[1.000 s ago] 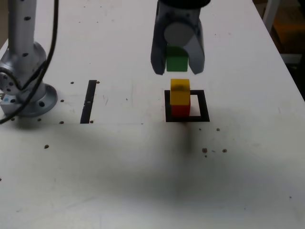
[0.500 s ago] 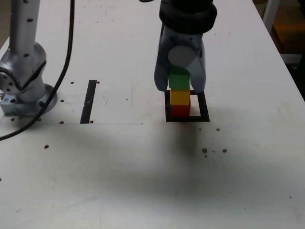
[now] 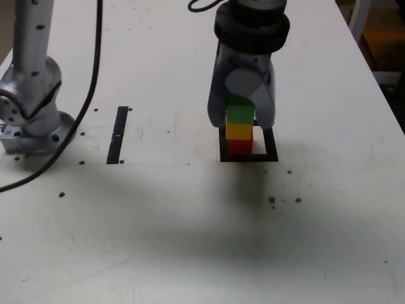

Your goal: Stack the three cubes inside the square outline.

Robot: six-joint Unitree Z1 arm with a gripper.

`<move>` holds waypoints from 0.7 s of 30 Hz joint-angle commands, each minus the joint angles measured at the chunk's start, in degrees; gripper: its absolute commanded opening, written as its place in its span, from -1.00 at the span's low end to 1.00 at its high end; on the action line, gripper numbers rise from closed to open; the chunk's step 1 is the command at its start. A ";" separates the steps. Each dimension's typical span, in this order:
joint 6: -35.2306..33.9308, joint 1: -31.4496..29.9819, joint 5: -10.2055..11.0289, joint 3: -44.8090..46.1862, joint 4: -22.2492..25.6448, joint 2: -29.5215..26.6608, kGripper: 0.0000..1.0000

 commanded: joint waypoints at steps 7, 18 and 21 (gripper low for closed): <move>0.50 -0.11 -0.18 0.79 -0.56 0.29 0.24; 0.37 -0.06 0.05 0.62 -0.42 -0.15 0.44; -0.11 -0.01 0.52 0.14 0.66 -0.73 0.45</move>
